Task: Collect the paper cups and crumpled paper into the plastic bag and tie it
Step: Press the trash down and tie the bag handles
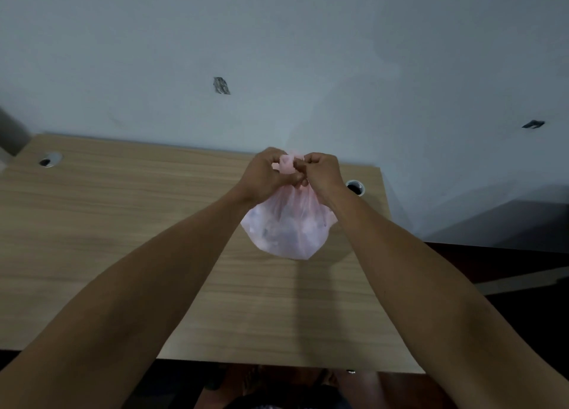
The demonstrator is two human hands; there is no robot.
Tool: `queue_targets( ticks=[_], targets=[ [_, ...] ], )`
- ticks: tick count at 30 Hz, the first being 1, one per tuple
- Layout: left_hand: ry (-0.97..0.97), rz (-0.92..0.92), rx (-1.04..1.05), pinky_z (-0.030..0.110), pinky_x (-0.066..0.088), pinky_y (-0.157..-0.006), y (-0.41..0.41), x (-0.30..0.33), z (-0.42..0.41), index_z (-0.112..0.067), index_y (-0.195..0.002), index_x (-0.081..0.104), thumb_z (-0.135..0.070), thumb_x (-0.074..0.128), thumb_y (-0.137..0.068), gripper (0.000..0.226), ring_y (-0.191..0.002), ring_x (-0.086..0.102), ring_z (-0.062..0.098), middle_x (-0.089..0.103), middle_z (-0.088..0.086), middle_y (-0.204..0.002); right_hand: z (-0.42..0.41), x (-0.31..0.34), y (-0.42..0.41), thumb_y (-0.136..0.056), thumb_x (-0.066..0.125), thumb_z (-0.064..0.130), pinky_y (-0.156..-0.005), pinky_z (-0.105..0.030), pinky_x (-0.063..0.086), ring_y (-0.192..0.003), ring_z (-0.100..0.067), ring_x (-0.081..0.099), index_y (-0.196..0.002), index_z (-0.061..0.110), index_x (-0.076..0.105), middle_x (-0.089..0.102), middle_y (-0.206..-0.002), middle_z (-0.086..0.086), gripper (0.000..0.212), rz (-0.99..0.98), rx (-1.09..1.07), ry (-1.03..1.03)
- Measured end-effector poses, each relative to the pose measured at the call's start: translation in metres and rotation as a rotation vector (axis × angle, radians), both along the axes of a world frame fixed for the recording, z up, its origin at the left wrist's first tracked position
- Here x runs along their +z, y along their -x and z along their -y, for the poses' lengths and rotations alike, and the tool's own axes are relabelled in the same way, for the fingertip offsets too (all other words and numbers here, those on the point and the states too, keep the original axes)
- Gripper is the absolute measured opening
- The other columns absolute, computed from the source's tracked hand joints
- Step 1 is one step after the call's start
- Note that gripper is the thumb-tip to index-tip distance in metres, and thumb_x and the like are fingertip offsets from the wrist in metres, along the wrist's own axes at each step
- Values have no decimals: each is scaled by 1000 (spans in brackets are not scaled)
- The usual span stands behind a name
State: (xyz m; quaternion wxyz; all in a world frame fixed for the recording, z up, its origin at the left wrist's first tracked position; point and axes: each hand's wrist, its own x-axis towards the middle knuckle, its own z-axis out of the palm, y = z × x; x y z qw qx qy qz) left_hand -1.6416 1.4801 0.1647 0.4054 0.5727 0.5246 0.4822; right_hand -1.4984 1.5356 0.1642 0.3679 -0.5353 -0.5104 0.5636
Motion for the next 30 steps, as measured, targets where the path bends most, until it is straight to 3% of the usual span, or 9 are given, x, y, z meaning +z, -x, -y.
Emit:
queue_targets(
  ticks=[3, 6, 9, 11, 14, 18, 20, 25, 30],
  targets=[
    [-139, -321, 36, 21, 53, -70, 2, 0, -5, -6, -81, 72, -12, 86, -76, 16, -84, 64, 7, 67, 3, -100, -1, 1, 0, -92, 61, -11, -37, -23, 38, -35, -13, 49, -84, 1, 55, 59, -66, -16, 15, 5, -4, 54],
    [-116, -423, 86, 31, 45, -58, 6, -4, -5, -7, -72, 52, -13, 75, -85, 27, -63, 53, 9, 59, -2, -68, -5, 4, -4, -88, 60, -6, -51, -31, 51, -51, -19, 61, -93, 5, 51, 62, -70, -15, 15, -71, 114, 82],
    [49, -483, 220, 31, 35, -57, 14, -13, -7, -14, -79, 46, -24, 72, -87, 29, -61, 47, 12, 50, -7, -66, -8, 4, -15, -81, 74, 9, -72, -30, 55, -83, -19, 62, -128, 18, 45, 60, -101, -11, 56, 230, 388, -28],
    [148, -397, 237, 32, 36, -61, 16, -17, -9, -14, -84, 47, -25, 70, -89, 25, -65, 46, 13, 48, -6, -71, -9, -1, -17, -81, 78, 18, -75, -20, 48, -100, -19, 56, -138, 25, 43, 48, -116, -8, 68, 532, 524, -257],
    [160, -184, 110, 31, 39, -62, 15, -11, -4, -1, -78, 53, -12, 63, -94, 22, -64, 46, 11, 49, 3, -71, -7, -13, -14, -87, 71, 34, -92, -36, 47, -107, -30, 56, -143, 26, 42, 41, -127, -10, 63, 770, 514, -539],
    [212, 53, -80, 33, 55, -87, 15, -11, -1, 4, -101, 71, -7, 52, -101, 23, -94, 71, 22, 76, 14, -99, -3, -25, -12, -89, 62, 18, -88, -42, 39, -99, -34, 58, -141, 18, 45, 46, -121, -14, 54, 1064, 450, -822],
    [252, 112, -65, 32, 56, -92, 14, -11, -2, 0, -107, 72, -10, 51, -103, 24, -101, 72, 23, 76, 17, -105, 2, -26, -15, -83, 65, 20, -82, -43, 42, -96, -33, 59, -135, 17, 49, 51, -118, -13, 55, 1057, 371, -944],
    [256, 55, -19, 27, 51, -80, 18, -16, -3, -3, -78, 72, -10, 46, -104, 37, -80, 68, 14, 74, 7, -79, -2, -33, -27, -87, 69, 39, -75, -39, 42, -94, -26, 60, -124, 20, 64, 60, -114, -7, 42, 988, 372, -1236],
    [272, 103, 103, 23, 53, -73, 24, -24, -1, -4, -91, 74, -6, 52, -101, 23, -76, 69, 8, 74, -1, -81, -6, -39, -35, -99, 55, 17, -65, -41, 48, -82, -31, 59, -102, 13, 65, 60, -94, -7, 11, 830, 516, -979]
  ],
)
